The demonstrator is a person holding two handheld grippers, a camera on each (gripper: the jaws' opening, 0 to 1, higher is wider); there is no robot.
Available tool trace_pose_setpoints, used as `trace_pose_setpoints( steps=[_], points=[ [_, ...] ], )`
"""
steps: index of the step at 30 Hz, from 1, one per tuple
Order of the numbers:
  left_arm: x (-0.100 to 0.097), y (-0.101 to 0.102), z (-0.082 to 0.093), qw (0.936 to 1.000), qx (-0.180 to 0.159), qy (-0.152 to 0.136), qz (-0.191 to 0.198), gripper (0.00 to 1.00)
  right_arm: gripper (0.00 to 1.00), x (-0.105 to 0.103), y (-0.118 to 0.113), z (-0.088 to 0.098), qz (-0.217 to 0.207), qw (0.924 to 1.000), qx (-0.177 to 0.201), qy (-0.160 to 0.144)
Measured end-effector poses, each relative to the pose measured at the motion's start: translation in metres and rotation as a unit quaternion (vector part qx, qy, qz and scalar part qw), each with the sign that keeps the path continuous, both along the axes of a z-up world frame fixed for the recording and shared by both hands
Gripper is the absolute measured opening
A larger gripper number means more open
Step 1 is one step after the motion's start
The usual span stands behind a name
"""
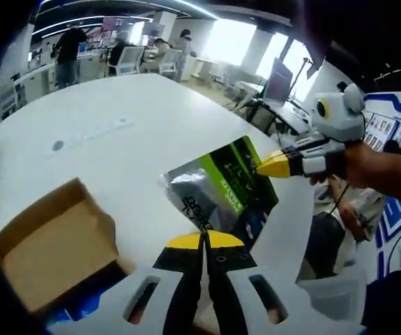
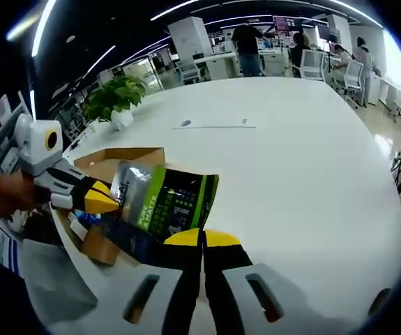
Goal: Operate the shoe box by opening the lid, removing the specified soft item, and placing it in the target area until the item is outside and the box remains undamaged.
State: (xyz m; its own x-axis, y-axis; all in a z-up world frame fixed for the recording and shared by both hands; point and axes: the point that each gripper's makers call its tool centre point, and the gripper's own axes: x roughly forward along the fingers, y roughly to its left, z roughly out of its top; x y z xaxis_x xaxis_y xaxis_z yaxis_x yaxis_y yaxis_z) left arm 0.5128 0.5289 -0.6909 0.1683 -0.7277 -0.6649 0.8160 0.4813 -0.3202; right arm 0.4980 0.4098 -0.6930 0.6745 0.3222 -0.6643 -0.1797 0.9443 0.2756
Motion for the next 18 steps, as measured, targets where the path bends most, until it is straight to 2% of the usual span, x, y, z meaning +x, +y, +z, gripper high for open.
trace_pose_setpoints(
  steps=[18],
  points=[
    [0.008, -0.009, -0.044, 0.9973, 0.069, 0.025, -0.003, 0.0, 0.0, 0.009, -0.008, -0.043, 0.007, 0.9994, 0.0, 0.035]
  ],
)
